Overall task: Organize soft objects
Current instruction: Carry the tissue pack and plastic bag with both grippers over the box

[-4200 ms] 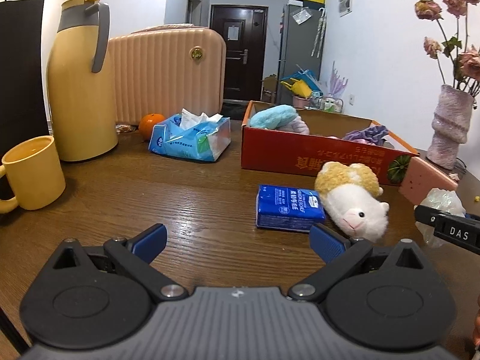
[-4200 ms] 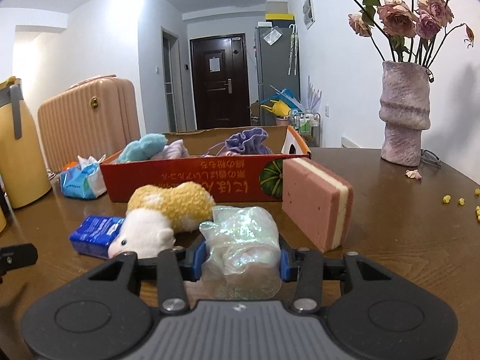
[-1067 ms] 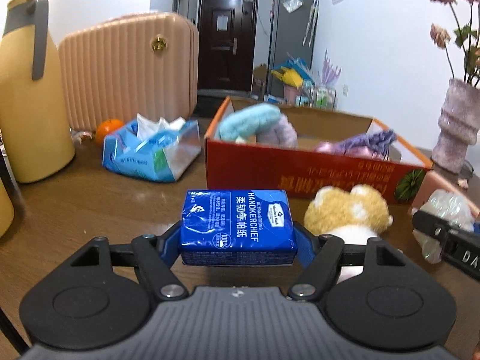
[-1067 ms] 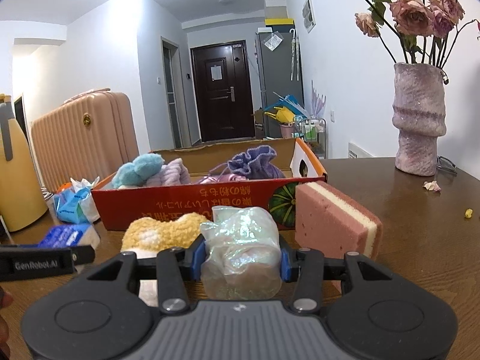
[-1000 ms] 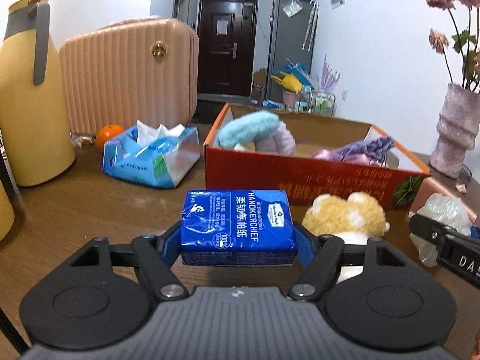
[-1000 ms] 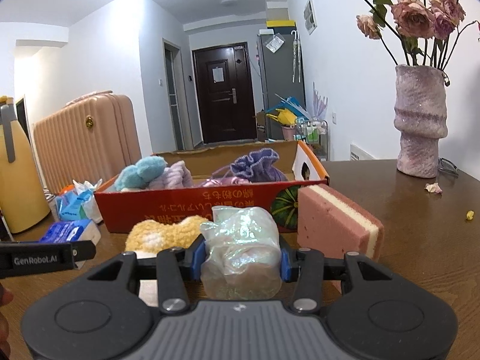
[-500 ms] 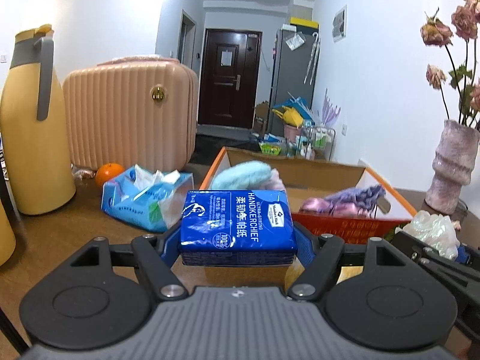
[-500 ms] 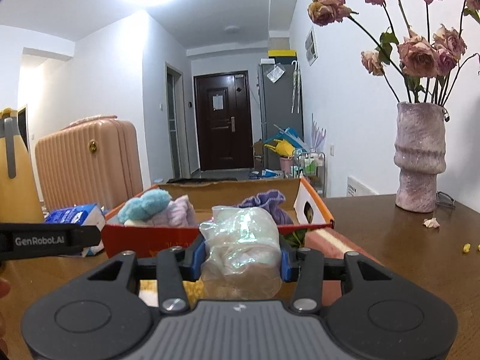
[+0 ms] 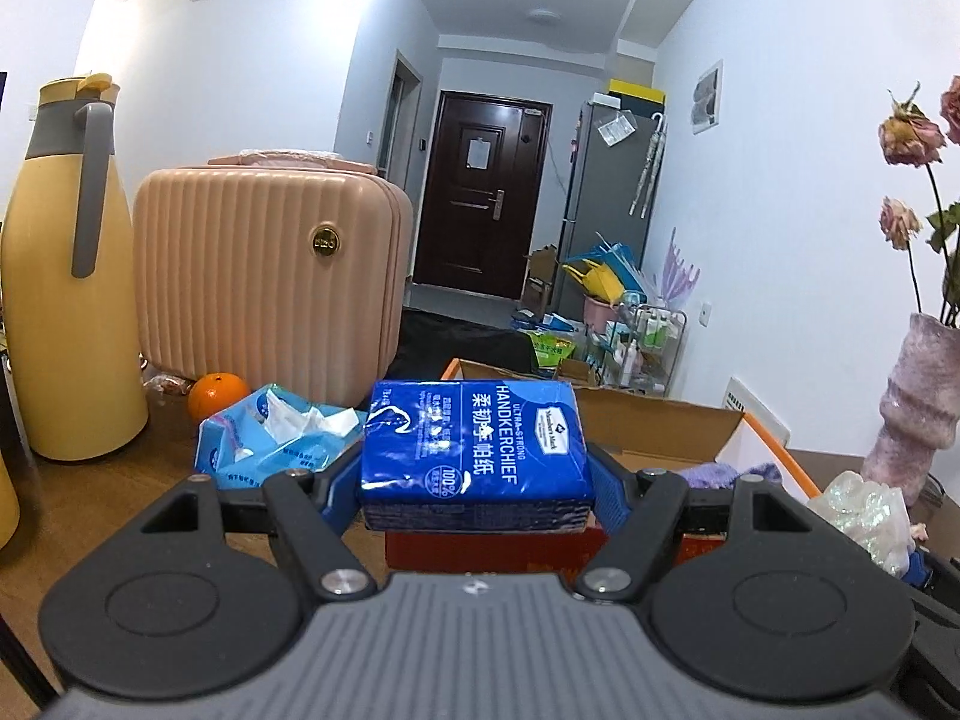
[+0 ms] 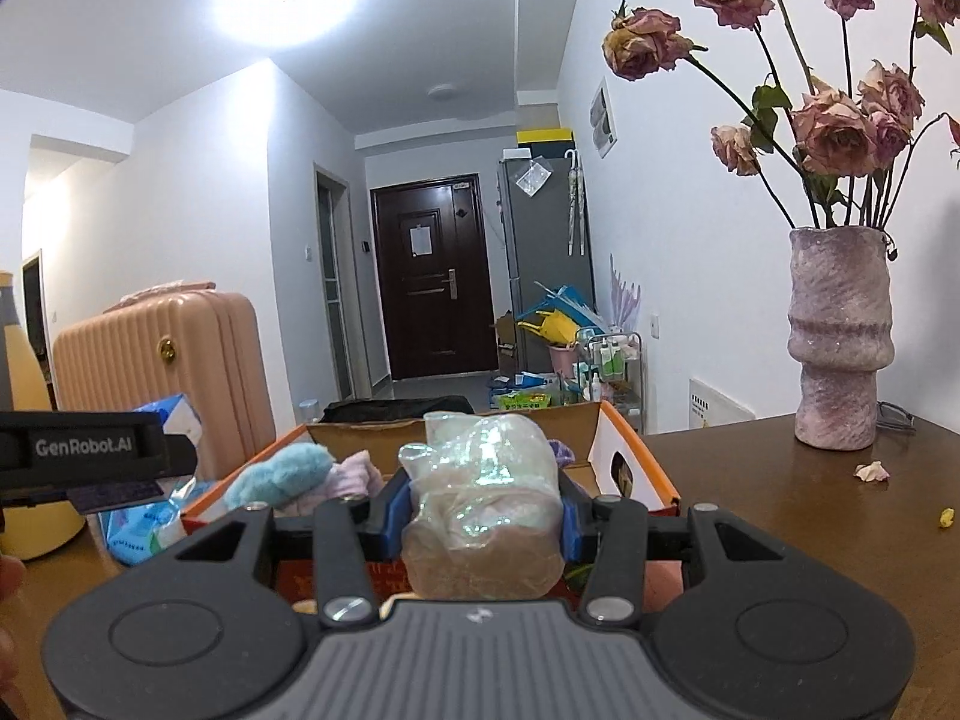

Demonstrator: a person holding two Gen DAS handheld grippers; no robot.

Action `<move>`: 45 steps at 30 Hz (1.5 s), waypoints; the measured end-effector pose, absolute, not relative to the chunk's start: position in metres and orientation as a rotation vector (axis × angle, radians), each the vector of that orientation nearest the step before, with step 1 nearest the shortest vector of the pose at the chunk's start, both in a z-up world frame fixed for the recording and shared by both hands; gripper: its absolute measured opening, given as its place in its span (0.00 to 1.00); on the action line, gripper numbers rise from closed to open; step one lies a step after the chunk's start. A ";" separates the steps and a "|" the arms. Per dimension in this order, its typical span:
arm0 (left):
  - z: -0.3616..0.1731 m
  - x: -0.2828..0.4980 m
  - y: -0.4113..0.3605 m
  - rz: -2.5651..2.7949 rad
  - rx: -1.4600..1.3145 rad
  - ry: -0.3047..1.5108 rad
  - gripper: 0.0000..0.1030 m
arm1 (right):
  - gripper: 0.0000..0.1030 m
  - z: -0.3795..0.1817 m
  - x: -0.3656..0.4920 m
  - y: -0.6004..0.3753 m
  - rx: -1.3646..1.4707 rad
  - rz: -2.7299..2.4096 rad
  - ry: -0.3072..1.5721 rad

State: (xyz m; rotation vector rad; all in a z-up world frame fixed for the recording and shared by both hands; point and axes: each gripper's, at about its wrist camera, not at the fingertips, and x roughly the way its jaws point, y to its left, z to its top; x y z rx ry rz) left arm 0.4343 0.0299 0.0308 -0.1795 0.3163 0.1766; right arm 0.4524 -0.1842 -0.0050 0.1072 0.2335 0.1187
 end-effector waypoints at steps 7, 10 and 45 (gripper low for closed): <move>0.032 0.450 0.028 0.190 -0.176 0.301 0.72 | 0.44 -0.003 0.470 -0.180 0.122 0.107 0.225; 0.031 0.456 0.027 0.193 -0.167 0.302 0.72 | 0.44 -0.003 0.478 -0.178 0.119 0.101 0.221; 0.025 0.550 0.033 0.221 -0.134 0.288 0.72 | 0.44 -0.010 0.561 -0.166 0.119 0.068 0.242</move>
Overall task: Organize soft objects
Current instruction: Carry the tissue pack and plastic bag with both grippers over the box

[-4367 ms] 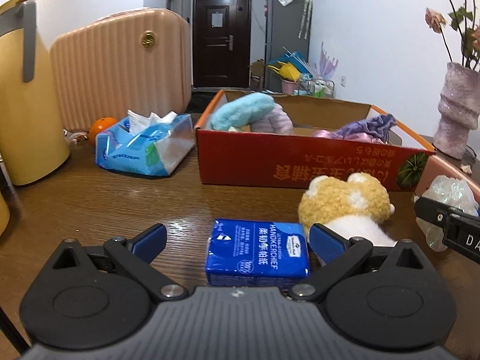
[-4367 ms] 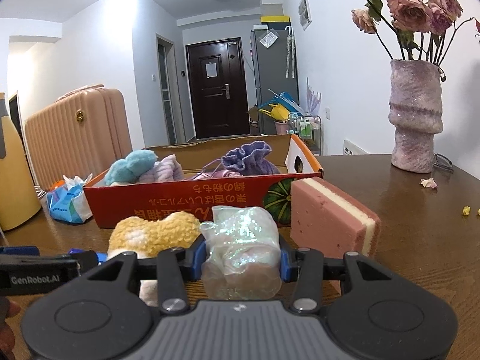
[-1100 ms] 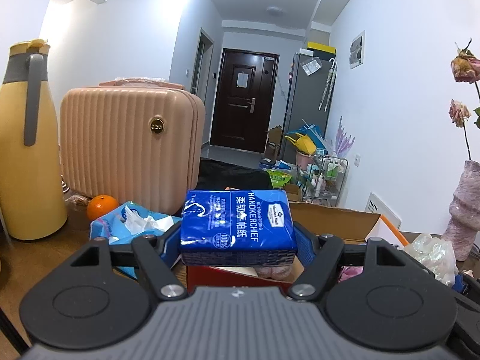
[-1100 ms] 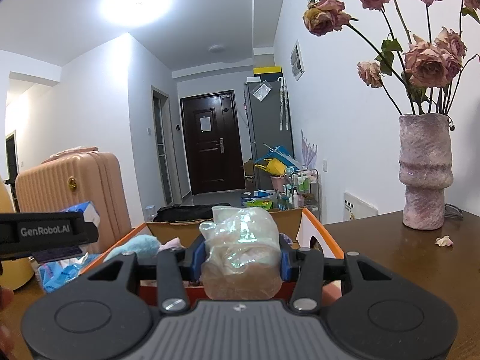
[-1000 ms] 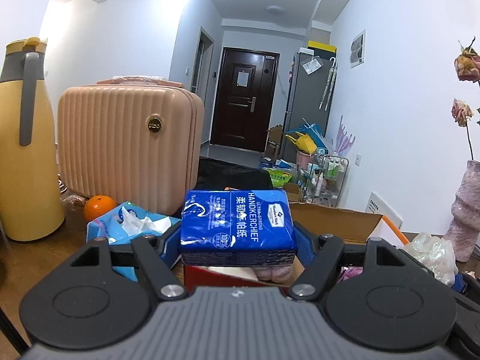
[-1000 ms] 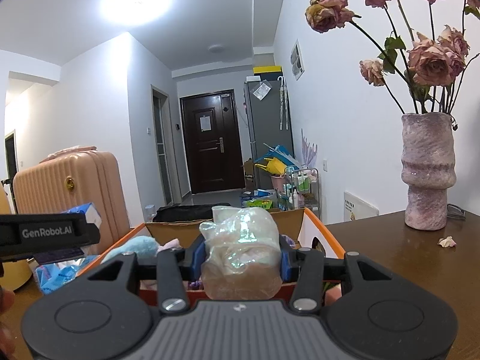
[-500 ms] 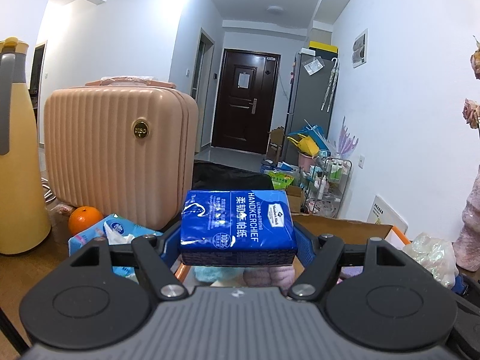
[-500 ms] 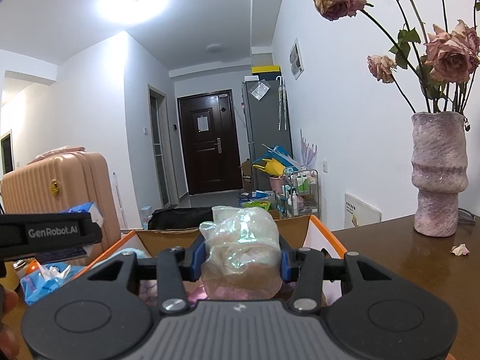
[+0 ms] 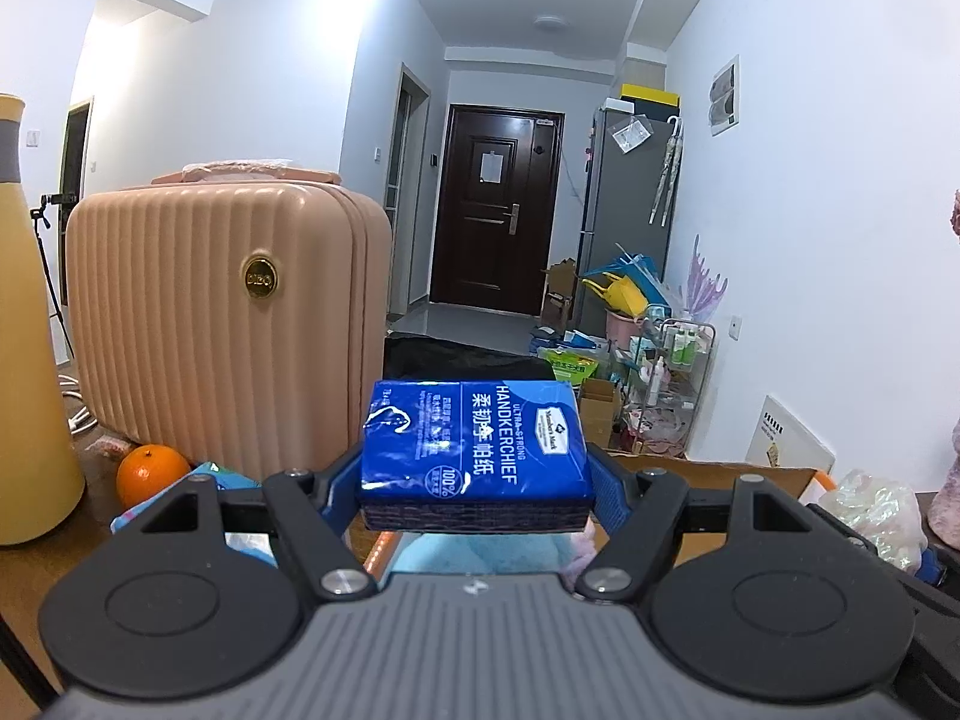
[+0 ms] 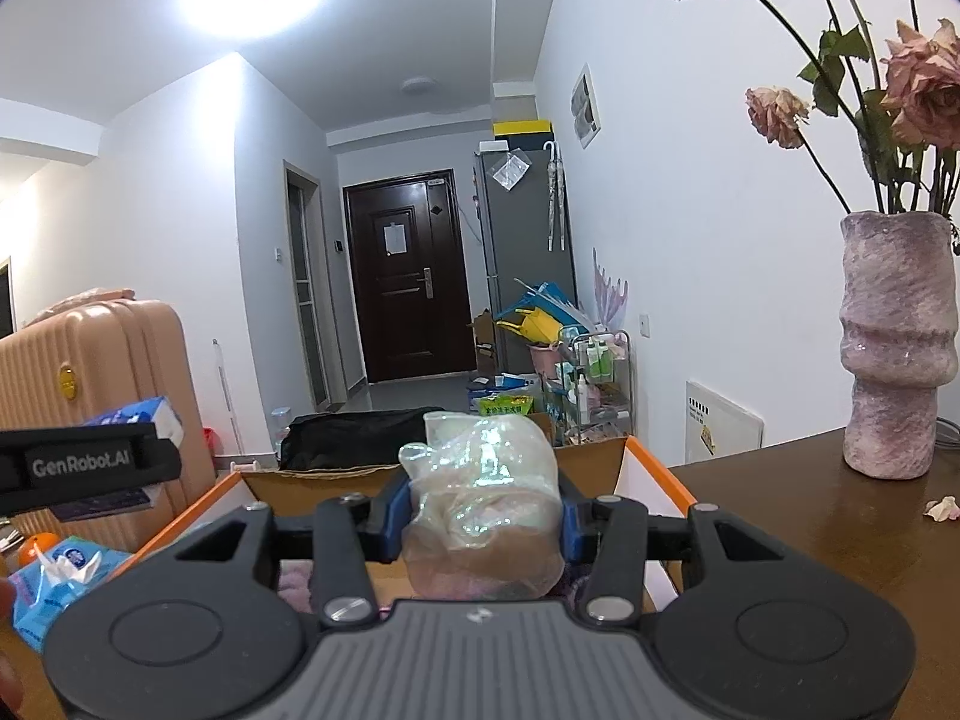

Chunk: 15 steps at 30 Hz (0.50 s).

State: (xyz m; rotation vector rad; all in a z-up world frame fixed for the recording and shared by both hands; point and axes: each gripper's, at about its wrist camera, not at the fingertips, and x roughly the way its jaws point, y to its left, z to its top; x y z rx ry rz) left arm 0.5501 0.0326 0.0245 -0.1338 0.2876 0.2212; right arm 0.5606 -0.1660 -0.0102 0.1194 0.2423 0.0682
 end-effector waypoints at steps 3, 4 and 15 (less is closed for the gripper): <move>0.024 0.555 0.033 0.225 -0.130 0.285 0.72 | 0.44 -0.011 0.567 -0.166 0.121 0.065 0.249; 0.024 0.557 0.033 0.226 -0.129 0.285 0.72 | 0.44 -0.012 0.569 -0.165 0.121 0.064 0.250; 0.018 0.573 0.027 0.242 -0.101 0.287 0.72 | 0.44 -0.016 0.584 -0.159 0.119 0.052 0.260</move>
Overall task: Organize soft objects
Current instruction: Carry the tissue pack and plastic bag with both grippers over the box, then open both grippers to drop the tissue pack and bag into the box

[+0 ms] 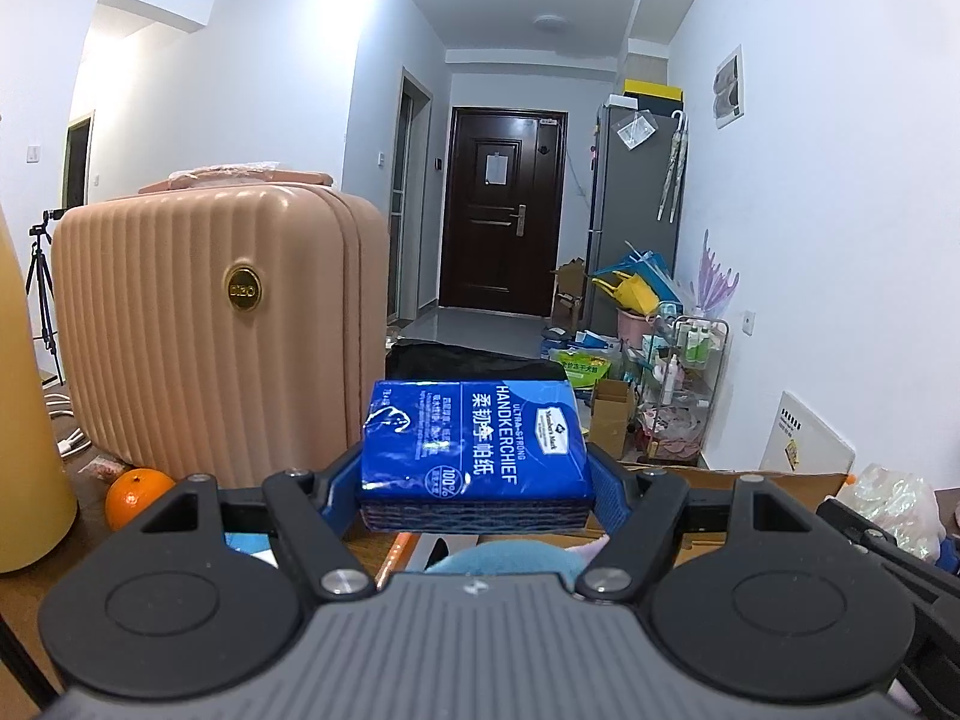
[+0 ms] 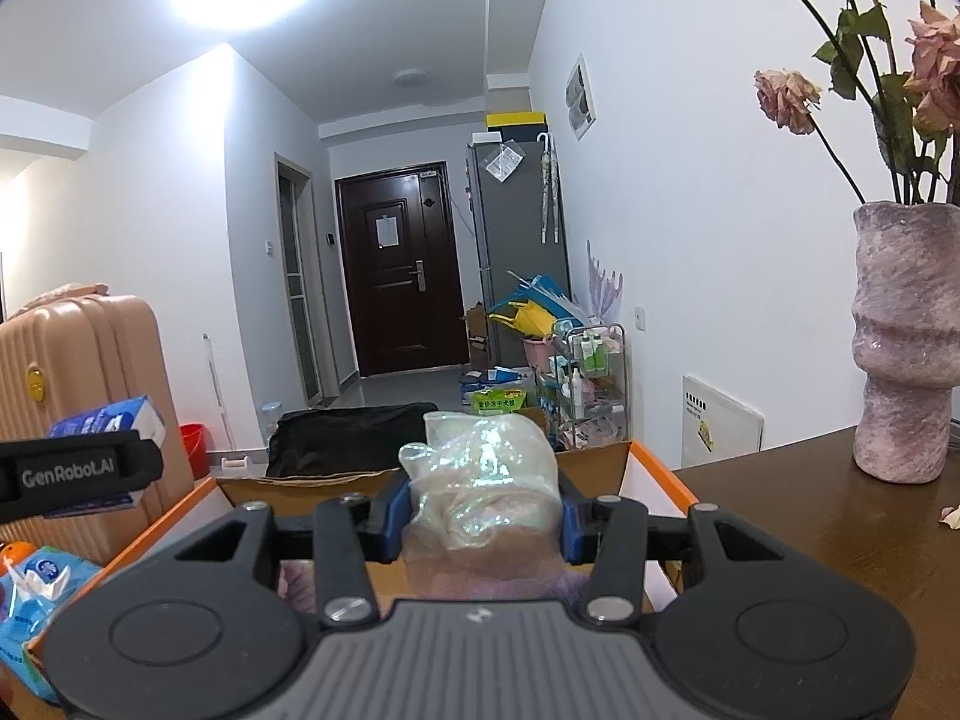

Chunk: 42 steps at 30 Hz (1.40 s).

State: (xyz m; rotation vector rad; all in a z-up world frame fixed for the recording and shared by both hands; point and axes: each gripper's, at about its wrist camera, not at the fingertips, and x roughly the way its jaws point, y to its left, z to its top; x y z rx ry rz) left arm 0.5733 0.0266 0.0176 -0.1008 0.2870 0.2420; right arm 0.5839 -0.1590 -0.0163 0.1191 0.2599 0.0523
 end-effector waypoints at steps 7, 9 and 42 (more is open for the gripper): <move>0.014 0.587 0.027 0.233 -0.088 0.301 0.72 | 0.44 -0.019 0.595 -0.159 0.118 0.047 0.283; 0.013 0.590 0.026 0.230 -0.079 0.306 0.72 | 0.44 -0.020 0.599 -0.159 0.114 0.047 0.288; 0.009 0.587 0.032 0.257 -0.090 0.269 1.00 | 1.00 -0.027 0.602 -0.161 0.087 0.037 0.304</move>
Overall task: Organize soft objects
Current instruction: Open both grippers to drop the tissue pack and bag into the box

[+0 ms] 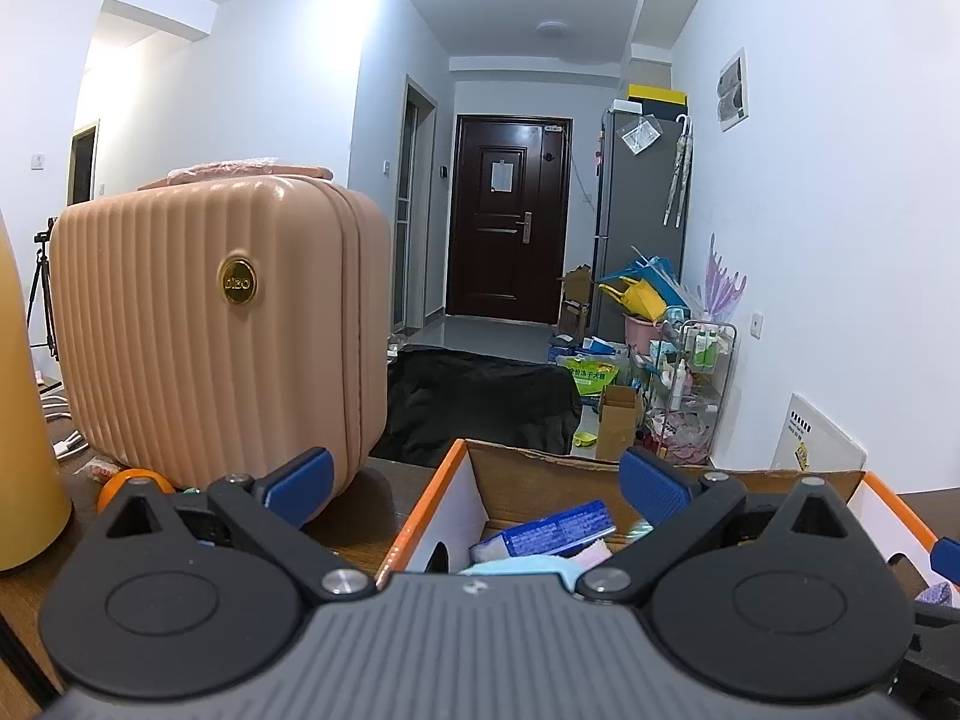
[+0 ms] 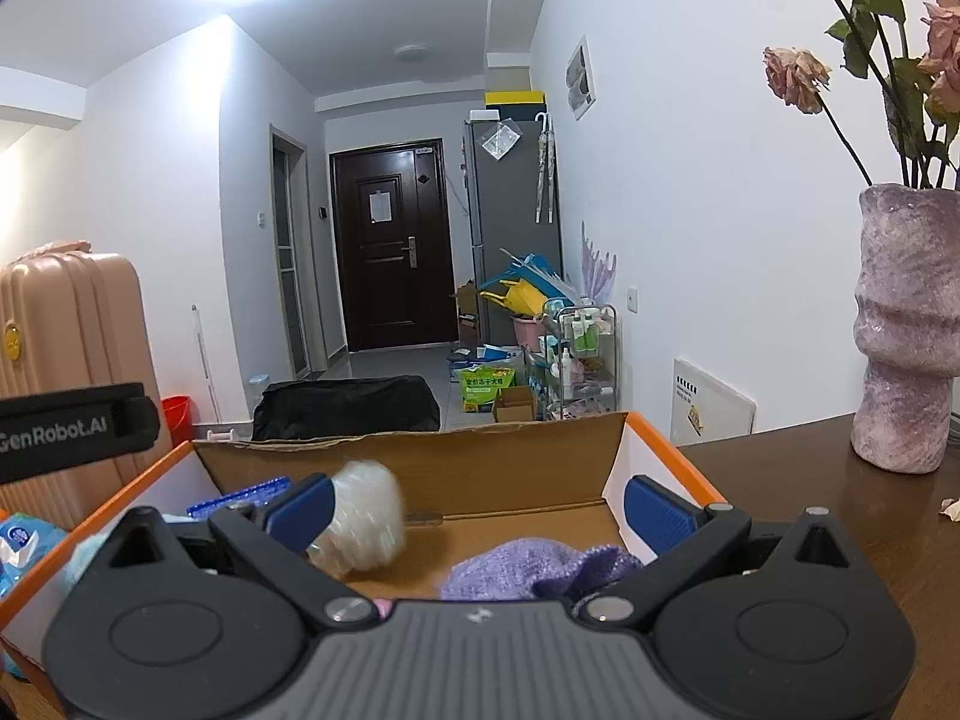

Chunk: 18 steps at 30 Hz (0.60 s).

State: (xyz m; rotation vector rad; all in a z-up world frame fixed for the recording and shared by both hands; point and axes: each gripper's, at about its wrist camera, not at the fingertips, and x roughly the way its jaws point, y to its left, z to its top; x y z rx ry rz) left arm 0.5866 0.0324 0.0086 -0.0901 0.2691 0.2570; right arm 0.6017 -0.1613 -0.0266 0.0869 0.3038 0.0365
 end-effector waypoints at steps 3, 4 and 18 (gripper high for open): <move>0.009 0.586 0.032 0.258 -0.090 0.267 1.00 | 1.00 -0.026 0.601 -0.161 0.090 0.034 0.298; 0.009 0.586 0.033 0.260 -0.089 0.266 1.00 | 1.00 -0.026 0.600 -0.161 0.090 0.033 0.297; 0.008 0.552 0.032 0.252 -0.062 0.253 1.00 | 1.00 -0.025 0.567 -0.168 0.073 0.040 0.247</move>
